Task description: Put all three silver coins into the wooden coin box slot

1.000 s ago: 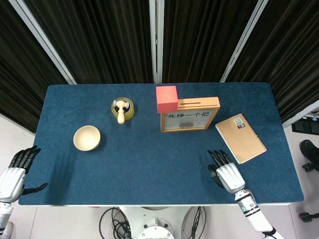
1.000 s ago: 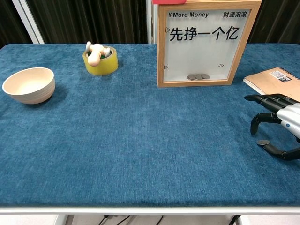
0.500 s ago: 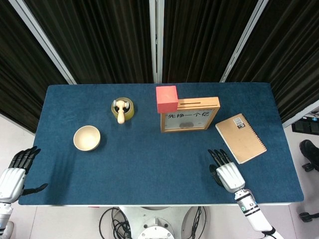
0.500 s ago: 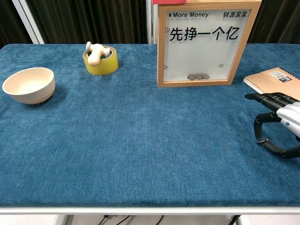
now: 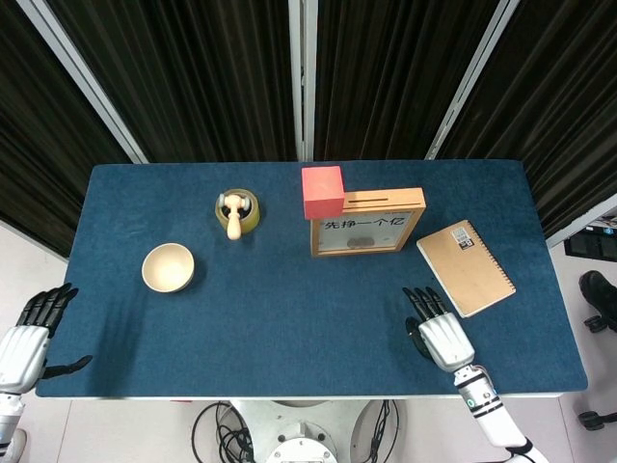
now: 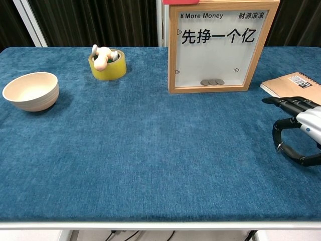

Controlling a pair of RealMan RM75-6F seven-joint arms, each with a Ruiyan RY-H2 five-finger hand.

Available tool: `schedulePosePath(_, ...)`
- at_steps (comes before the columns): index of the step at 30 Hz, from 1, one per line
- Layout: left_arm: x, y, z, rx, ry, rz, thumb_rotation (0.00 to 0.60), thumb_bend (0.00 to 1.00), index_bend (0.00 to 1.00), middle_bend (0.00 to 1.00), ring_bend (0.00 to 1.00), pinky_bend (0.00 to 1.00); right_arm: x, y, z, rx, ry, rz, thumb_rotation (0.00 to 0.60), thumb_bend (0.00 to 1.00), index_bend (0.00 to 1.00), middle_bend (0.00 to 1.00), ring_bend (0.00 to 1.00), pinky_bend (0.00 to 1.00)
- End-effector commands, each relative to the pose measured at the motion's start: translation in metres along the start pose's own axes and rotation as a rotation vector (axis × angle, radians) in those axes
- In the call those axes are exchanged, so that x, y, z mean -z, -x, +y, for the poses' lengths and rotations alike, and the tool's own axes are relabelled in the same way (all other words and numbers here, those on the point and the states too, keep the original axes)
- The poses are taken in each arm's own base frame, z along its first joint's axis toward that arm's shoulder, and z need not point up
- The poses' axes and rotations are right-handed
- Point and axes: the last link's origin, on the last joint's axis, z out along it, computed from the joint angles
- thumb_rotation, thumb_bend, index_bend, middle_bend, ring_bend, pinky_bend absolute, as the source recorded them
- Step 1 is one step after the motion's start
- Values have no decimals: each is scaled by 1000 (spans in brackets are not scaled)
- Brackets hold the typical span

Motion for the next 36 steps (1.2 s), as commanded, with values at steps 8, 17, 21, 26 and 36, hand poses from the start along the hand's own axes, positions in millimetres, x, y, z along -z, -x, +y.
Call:
schedulePosePath(8, -1, -2, 4, -1, 13, 8, 600, 0, 28, 0, 0, 0, -2, -73, 3, -8, -15, 255, 600, 444, 647, 36, 0, 0)
schedulePosePath(17, -1, -5, 9, -2, 30, 17, 600, 0, 29, 0, 0, 0, -40, -169, 7, 64, 42, 510, 600, 454, 663, 41, 0, 0)
schedulePosePath(21, -1, -5, 11, -2, 36, 18, 600, 0, 29, 0, 0, 0, -73, -200, 1, 89, 69, 555, 600, 453, 664, 40, 0, 0)
schedulePosePath(26, 1, -7, 13, -4, 38, 22, 600, 0, 29, 0, 0, 0, -117, -220, -9, 122, 109, 533, 600, 454, 670, 39, 0, 0)
schedulePosePath(36, 1, -6, 12, -6, 31, 19, 600, 0, 29, 0, 0, 0, -170, -210, -38, 154, 145, 420, 600, 453, 673, 39, 0, 0)
